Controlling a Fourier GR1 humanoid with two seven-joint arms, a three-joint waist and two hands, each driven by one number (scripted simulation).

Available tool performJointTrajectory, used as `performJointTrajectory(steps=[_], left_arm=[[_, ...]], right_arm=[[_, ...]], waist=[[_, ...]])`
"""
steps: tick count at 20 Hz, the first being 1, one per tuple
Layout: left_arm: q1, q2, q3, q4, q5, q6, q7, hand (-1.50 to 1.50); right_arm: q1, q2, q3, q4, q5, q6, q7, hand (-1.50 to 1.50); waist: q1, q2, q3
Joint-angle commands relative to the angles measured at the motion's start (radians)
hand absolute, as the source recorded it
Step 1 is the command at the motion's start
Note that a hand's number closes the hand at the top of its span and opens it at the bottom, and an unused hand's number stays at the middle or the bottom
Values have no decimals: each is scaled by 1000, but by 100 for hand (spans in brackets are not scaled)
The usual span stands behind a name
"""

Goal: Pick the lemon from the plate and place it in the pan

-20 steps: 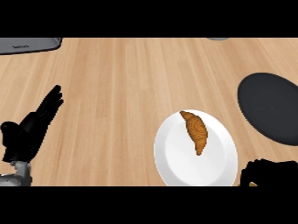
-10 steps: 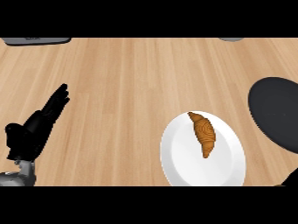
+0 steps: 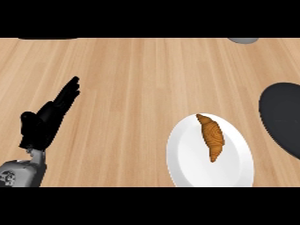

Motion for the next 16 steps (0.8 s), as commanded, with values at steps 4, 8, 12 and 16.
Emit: performJointTrajectory(steps=[4,8,12,16], left_arm=[[0,-27,-11,74,-41,-15,-72,0],[33,-23,-8,-63,-19,-31,18,0],[87,-32,-9,-137,-43,-25,64,0],[-48,-84,1,27,-85,-4,27,0]], right_arm=[[-327,17,-43,451,15,27,-147,150],[-462,2,-82,718,25,60,-285,150],[-576,36,-84,881,75,44,-363,150],[-713,47,-97,1097,117,18,-436,150]], waist=[[18,4,-1],[25,2,0],[22,1,-1],[14,2,-1]])
